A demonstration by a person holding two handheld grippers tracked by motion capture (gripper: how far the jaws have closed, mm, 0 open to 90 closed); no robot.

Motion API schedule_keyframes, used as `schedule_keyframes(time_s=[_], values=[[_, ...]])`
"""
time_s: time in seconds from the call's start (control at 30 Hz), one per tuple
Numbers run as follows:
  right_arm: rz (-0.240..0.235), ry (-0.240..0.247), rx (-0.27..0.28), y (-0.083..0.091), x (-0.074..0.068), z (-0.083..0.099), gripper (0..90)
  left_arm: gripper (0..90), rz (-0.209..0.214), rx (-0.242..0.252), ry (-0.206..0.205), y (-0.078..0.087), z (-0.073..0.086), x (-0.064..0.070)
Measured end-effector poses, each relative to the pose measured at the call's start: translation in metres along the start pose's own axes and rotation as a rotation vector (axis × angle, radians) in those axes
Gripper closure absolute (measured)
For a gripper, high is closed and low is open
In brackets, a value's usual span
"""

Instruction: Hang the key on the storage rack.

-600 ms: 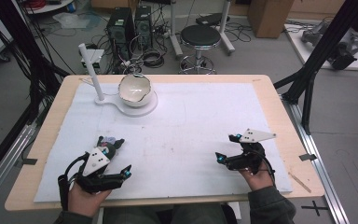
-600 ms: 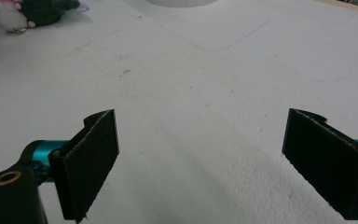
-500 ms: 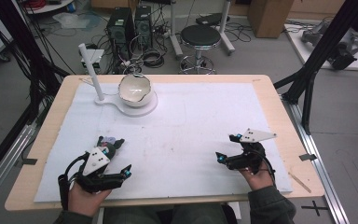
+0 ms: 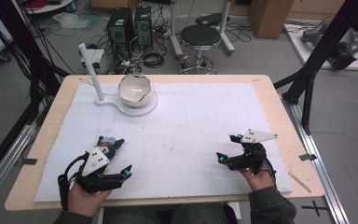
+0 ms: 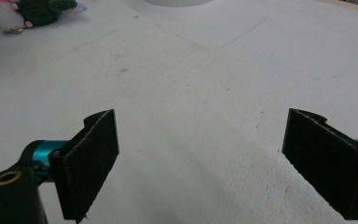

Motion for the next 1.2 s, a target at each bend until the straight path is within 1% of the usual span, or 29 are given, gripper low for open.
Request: schedule_keyframes(time_s=[0.27,0.4,0.47,0.5,0.67,0.77,0.87,0.9,0.93,1.0,1.07,1.1,1.13,1.2], values=[[0.004,0.003,0.008,0.001,0.000,0.000,9.6,26.7,0.005,0.009,0.000,0.003,-0.002,0.001],[0.006,0.001,0.007,0.002,0.000,0.000,9.6,26.8,-0.004,0.021,0.002,0.005,-0.003,0.000],[0.005,0.000,0.008,0.002,0.000,0.000,9.6,26.9,-0.005,0.017,-0.003,0.006,-0.004,-0.001],[0.005,0.000,0.008,0.002,0.000,0.000,9.6,26.9,-0.008,0.028,0.005,0.006,-0.004,-0.001],[0.006,0.000,0.007,0.002,0.000,0.000,9.6,26.9,-0.017,0.037,0.011,0.009,-0.006,-0.005],[0.003,0.003,0.010,0.001,0.000,0.000,9.6,26.9,-0.039,0.051,0.023,0.014,-0.008,-0.010],[0.001,0.001,0.008,0.001,0.000,0.000,9.6,26.9,-0.044,0.060,0.033,0.016,-0.008,-0.013],[0.002,0.000,0.008,0.001,0.000,0.000,9.6,26.9,-0.052,0.067,0.042,0.018,-0.009,-0.017],[0.002,0.000,0.008,0.001,0.000,0.000,9.6,26.9,-0.052,0.067,0.042,0.018,-0.009,-0.017],[0.003,0.005,0.007,0.001,0.000,0.000,9.6,26.9,-0.067,0.073,0.050,0.021,-0.009,-0.022],[0.001,0.004,0.006,0.001,0.000,0.000,9.6,27.0,-0.073,0.075,0.053,0.022,-0.009,-0.024],[0.002,0.003,0.004,0.001,0.000,0.000,9.6,27.0,-0.082,0.080,0.063,0.024,-0.009,-0.028],[0.002,0.004,0.004,0.001,0.000,0.000,9.6,27.0,-0.082,0.080,0.063,0.024,-0.009,-0.028],[0.004,0.004,0.004,0.000,0.000,0.000,9.6,27.0,-0.096,0.086,0.079,0.026,-0.008,-0.034]])
Point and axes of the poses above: each handheld gripper's, and its own axes: y roughly backward along the jaws, z roughly out of its underside, x roughly to its right, the point moved 1 cm from there along -y, roughly forward along the jaws, and after that the axes turned 8 degrees about y, right-handed, at the moved point
